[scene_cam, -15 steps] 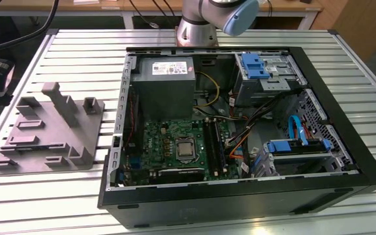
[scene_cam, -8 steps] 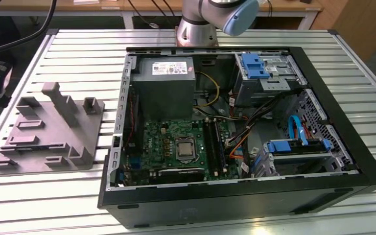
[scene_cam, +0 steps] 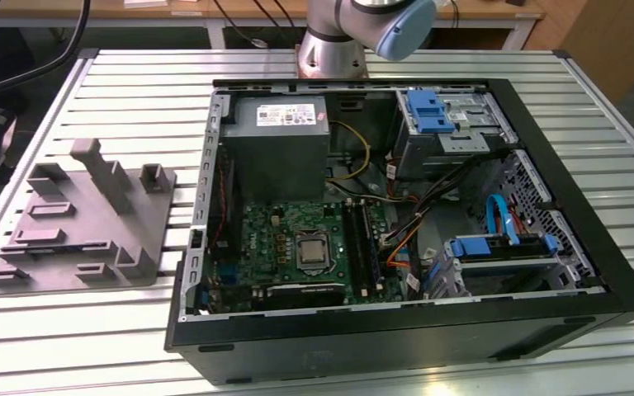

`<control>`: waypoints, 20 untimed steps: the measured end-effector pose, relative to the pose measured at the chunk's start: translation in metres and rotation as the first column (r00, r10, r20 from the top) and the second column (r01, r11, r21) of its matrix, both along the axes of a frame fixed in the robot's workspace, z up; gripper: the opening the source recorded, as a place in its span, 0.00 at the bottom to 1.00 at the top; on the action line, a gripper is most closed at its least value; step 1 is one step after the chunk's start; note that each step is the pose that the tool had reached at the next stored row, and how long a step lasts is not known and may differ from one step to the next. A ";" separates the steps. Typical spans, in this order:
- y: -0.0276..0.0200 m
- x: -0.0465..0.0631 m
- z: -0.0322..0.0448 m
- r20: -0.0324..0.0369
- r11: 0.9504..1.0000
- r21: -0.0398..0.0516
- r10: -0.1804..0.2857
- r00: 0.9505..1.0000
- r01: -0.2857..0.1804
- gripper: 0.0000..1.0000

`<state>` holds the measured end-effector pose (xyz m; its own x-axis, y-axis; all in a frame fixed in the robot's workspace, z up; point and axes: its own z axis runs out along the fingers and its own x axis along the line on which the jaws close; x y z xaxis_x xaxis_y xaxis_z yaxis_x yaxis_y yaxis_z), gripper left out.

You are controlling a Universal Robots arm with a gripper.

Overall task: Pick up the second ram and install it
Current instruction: 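Reach for the second ram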

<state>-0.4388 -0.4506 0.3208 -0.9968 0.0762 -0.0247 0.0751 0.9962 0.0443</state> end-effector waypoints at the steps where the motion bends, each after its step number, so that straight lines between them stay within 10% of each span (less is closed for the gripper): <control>1: -0.0002 -0.001 -0.0005 0.000 1.000 0.000 0.000 1.000 0.000 0.10; 20: -0.0025 -0.009 -0.0125 0.000 1.000 0.000 0.000 1.000 0.000 0.10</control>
<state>-0.4481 -0.4531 0.3083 -0.9968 0.0762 -0.0248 0.0751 0.9962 0.0444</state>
